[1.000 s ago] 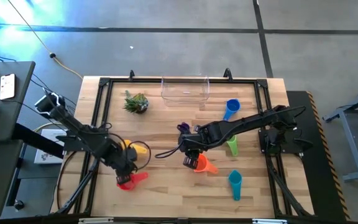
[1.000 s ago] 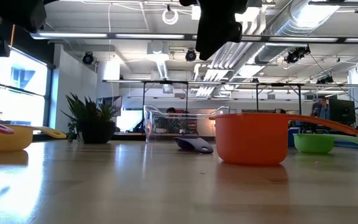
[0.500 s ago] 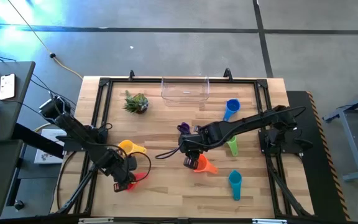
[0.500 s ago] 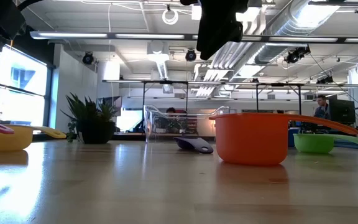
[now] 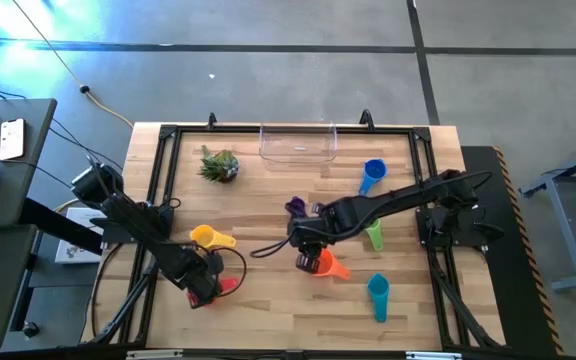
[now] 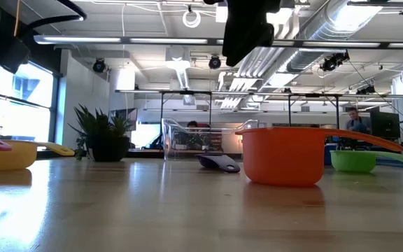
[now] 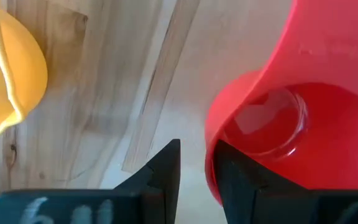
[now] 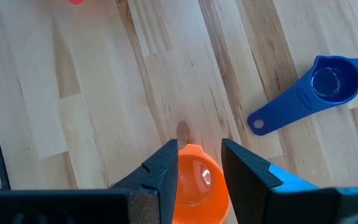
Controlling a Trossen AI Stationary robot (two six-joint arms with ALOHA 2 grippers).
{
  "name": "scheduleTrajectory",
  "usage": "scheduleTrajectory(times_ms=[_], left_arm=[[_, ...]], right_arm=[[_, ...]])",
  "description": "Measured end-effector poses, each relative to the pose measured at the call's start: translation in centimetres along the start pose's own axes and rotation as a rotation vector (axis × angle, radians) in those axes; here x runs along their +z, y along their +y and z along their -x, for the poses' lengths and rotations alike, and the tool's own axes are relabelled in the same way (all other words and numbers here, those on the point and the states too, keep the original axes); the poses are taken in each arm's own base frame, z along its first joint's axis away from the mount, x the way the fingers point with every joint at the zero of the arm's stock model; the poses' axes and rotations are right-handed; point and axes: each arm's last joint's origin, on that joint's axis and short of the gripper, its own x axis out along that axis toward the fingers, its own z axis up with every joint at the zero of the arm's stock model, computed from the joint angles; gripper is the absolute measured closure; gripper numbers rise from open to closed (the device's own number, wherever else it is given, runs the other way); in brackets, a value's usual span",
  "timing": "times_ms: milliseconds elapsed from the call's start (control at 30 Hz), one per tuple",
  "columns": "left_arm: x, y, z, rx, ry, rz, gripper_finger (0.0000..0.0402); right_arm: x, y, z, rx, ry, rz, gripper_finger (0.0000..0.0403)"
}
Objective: Nest measuring cups in basket
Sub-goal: Stack the red measuring cup on top of the orange measuring cup
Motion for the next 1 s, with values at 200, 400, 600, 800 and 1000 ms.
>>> scheduleTrajectory(times_ms=[200, 400, 600, 800, 1000], left_arm=[[0.3, -0.5, -0.3, -0.028, -0.014, 0.043, 0.0353], [0.5, -0.8, -0.2, -0.070, -0.041, 0.083, 0.0395], [0.8, -1.2, -0.1, -0.113, -0.066, 0.099, 0.0397], [2.7, -1.6, 1.0, -0.177, -0.126, 0.100, 0.0398], [5.9, -0.9, 2.9, -0.200, -0.217, 0.078, 0.0399]], right_arm=[[-0.1, 0.1, 0.0, 0.001, 0.001, 0.004, 0.0289], [-0.1, 0.1, 0.0, 0.000, 0.004, 0.004, 0.0289], [-0.2, 0.1, 0.0, 0.006, 0.013, 0.004, 0.0289], [-0.3, 0.1, 0.0, 0.022, 0.034, -0.021, 0.0289], [-0.3, -0.5, 1.5, -0.070, -0.035, -0.054, 0.0292]])
